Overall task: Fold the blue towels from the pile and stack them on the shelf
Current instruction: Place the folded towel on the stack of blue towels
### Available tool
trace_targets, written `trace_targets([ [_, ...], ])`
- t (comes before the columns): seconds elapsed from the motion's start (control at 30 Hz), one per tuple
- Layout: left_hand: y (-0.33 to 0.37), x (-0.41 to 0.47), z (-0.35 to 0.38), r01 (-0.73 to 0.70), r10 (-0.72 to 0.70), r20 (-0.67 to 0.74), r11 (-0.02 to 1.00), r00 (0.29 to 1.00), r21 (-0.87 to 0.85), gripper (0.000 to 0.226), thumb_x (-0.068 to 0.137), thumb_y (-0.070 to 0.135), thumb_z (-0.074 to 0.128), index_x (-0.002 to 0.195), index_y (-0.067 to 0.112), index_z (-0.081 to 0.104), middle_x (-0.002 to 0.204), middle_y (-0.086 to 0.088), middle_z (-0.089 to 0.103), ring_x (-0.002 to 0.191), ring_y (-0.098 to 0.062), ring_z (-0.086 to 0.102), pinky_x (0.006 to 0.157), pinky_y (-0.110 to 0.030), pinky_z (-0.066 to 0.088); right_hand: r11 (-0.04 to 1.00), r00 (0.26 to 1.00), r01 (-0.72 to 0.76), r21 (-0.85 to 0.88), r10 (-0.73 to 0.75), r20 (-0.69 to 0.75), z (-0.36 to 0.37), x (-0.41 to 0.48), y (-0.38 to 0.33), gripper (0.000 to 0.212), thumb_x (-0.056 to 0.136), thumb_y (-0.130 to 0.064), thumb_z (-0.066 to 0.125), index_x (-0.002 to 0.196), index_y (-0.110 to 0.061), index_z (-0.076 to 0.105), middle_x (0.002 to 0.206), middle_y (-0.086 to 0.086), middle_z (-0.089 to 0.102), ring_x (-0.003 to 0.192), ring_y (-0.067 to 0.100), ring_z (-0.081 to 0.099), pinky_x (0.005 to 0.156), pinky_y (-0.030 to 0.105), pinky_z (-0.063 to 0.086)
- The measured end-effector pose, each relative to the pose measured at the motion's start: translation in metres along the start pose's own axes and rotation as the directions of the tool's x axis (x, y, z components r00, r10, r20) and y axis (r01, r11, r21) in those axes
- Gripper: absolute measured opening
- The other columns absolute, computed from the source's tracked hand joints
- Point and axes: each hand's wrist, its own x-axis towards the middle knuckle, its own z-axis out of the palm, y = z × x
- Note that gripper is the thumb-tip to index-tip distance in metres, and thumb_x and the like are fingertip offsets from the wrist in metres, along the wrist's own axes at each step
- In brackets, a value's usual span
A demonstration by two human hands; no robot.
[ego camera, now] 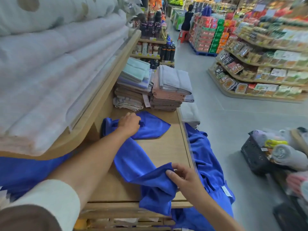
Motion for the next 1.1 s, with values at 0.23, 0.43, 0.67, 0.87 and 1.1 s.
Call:
trace_targets([
  [0.23,0.008,0.005,-0.022,-0.013,-0.048,-0.123,0.892,0.991,-0.452,0.012,0.096,0.028,0.061,0.098,0.018,0.068,0.098,-0.003,0.073,0.094,-0.026,0.065,0.081,-0.041,0.052,0.987,0.983,0.150,-0.051,-0.144,0.110,-0.004,0.017,-0.023,0.019,0.102,-0.021,0.058,0.088,-0.019,0.070,0.082,-0.004,0.062,0.077,0.013,0.057,0.070,0.033,0.044],
  [0.43,0.036,-0.052,-0.069,-0.071,-0.034,-0.095,0.439,0.995,-0.896,0.014,0.098,0.014,0.064,0.087,0.018,0.071,0.068,0.014,0.070,0.058,0.006,0.059,0.058,-0.018,0.044,0.840,0.884,0.461,-0.287,-0.463,0.063,0.007,0.045,-0.080,0.034,0.099,-0.017,0.063,0.083,-0.047,0.067,0.079,-0.018,0.060,0.074,0.002,0.056,0.070,0.012,0.041],
  [0.67,0.049,-0.137,-0.102,-0.065,0.055,-0.055,0.208,0.997,-0.976,0.017,0.102,0.019,0.059,0.101,0.019,0.076,0.080,0.009,0.073,0.066,0.001,0.060,0.056,-0.018,0.045,0.781,0.829,0.468,-0.414,-0.550,-0.101,0.016,0.057,-0.111,0.023,0.092,-0.019,0.073,0.089,-0.042,0.070,0.088,-0.023,0.073,0.084,0.002,0.069,0.070,0.011,0.049],
  [0.87,0.051,-0.181,-0.127,-0.151,0.072,-0.141,0.166,0.987,-0.974,0.019,0.099,0.028,0.065,0.104,0.014,0.078,0.101,-0.005,0.077,0.096,-0.023,0.071,0.085,-0.043,0.054,0.758,0.768,0.471,-0.452,-0.604,-0.213,0.031,0.028,-0.124,0.014,0.088,-0.030,0.077,0.079,-0.036,0.068,0.078,-0.018,0.071,0.069,0.003,0.067,0.058,0.009,0.044],
  [1.1,0.057,-0.213,-0.184,-0.416,0.152,-0.388,0.389,0.909,-0.822,0.014,0.100,0.026,0.062,0.097,0.029,0.075,0.091,0.011,0.076,0.084,-0.004,0.069,0.076,-0.023,0.053,0.824,0.829,0.525,-0.212,-0.552,-0.091,0.032,-0.019,-0.161,0.030,0.083,-0.033,0.070,0.088,-0.003,0.066,0.079,0.016,0.063,0.073,0.018,0.056,0.070,0.033,0.044],
])
